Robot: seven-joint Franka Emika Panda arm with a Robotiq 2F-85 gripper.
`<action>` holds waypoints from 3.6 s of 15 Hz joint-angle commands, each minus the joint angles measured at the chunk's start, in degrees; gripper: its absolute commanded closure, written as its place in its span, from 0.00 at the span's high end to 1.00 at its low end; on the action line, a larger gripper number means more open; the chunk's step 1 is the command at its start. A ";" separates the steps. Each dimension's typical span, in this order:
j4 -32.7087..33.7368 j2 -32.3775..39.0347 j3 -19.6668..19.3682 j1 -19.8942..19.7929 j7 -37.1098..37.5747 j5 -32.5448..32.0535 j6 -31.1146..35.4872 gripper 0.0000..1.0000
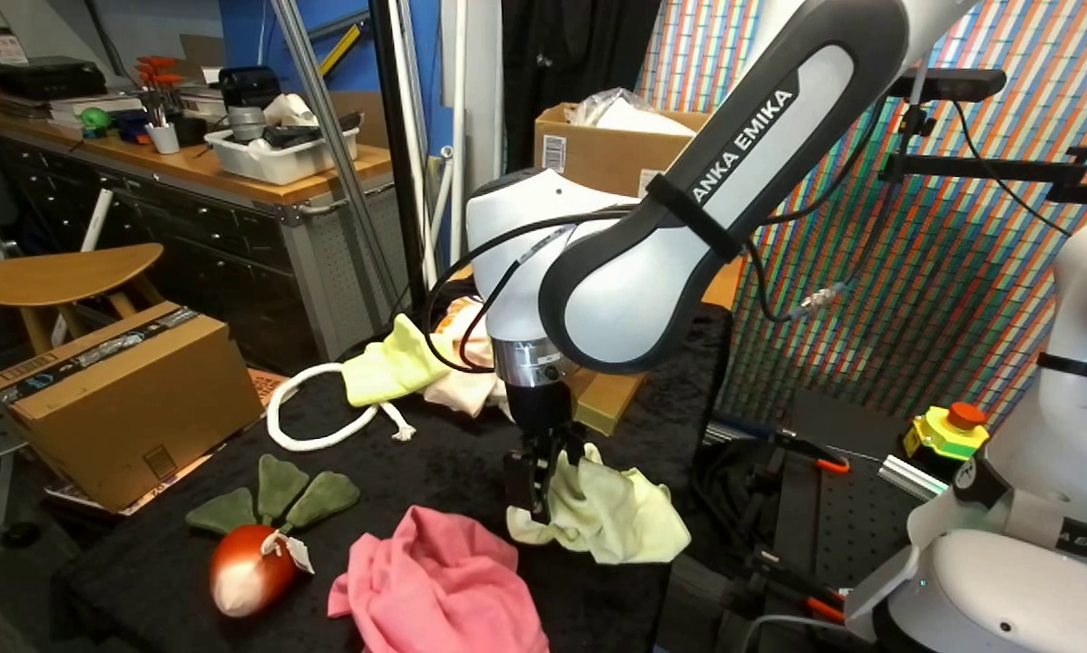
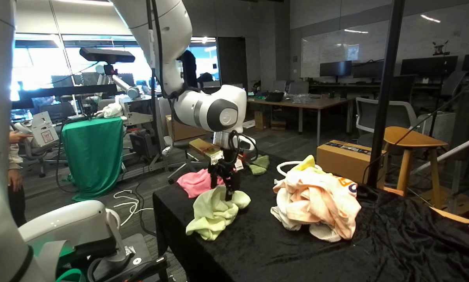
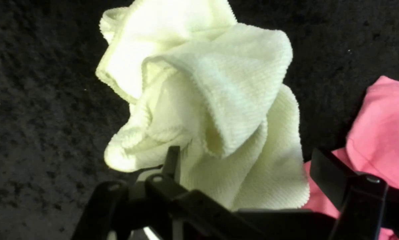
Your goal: Pile the t-shirts, towels, rope and radish together
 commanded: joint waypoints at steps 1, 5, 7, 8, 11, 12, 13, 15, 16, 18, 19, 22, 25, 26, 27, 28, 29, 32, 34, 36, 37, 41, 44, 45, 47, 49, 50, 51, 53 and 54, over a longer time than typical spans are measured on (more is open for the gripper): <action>-0.32 -0.64 -1.51 1.48 3.81 -4.30 1.27 1.00; -1.23 0.26 -0.60 3.34 7.46 -5.99 2.55 1.00; -1.42 0.63 -0.28 4.62 9.16 -6.39 2.52 1.00; -1.27 1.13 -0.15 5.42 9.98 -6.47 2.64 1.00; -1.28 1.53 0.10 7.46 11.83 -6.30 2.87 1.00; -1.28 1.45 0.09 7.95 12.15 -6.48 2.85 0.98; -1.56 1.01 0.19 8.29 12.37 -6.25 2.93 0.93; -1.25 1.28 -0.01 8.78 12.94 -6.41 3.48 0.72; -1.28 0.90 -0.01 8.75 13.00 -6.16 3.47 0.65; -0.95 1.13 -0.37 8.62 13.32 -6.31 4.08 0.48; -1.08 0.85 -0.48 8.54 13.39 -6.25 4.30 0.42; -0.95 0.92 -1.42 8.08 13.64 -6.58 4.74 0.19; -0.80 1.10 -2.87 7.10 13.29 -6.68 5.10 0.04; -1.04 0.76 -3.31 6.60 13.04 -6.43 4.92 0.02; -0.75 1.07 -3.78 6.27 13.04 -6.42 4.91 0.01; -0.84 0.91 -4.35 5.84 13.10 -6.57 5.07 0.04; -0.66 0.70 -4.82 5.47 13.21 -6.70 5.07 0.07; -0.52 -1.70 -5.94 4.07 13.11 -6.21 6.52 0.06; -0.44 -4.12 -6.24 2.84 12.71 -5.33 8.04 0.07; -0.32 -7.26 -6.30 1.39 12.58 -4.43 9.48 0.06; 0.13 -7.81 -6.36 0.80 12.72 -4.46 10.28 0.07; 2.13 -10.27 -6.13 -1.82 12.13 -3.75 11.82 0.07; 4.11 -10.89 -6.02 -3.37 10.90 -3.14 12.23 0.06; 5.07 -10.62 -6.07 -3.69 10.81 -3.36 12.38 0.06; 7.17 -10.25 -6.10 -4.27 10.36 -3.36 12.45 0.07; 9.81 -9.44 -6.07 -4.69 9.71 -3.31 12.11 0.06; 11.30 -9.12 -6.09 -4.85 9.39 -3.42 11.68 0.06; 12.54 -8.74 -6.07 -4.99 9.10 -3.22 11.38 0.06; 15.33 -7.24 -6.05 -5.19 8.54 -2.90 11.08 0.06; 16.64 -6.40 -6.05 -5.28 8.32 -2.58 10.97 0.06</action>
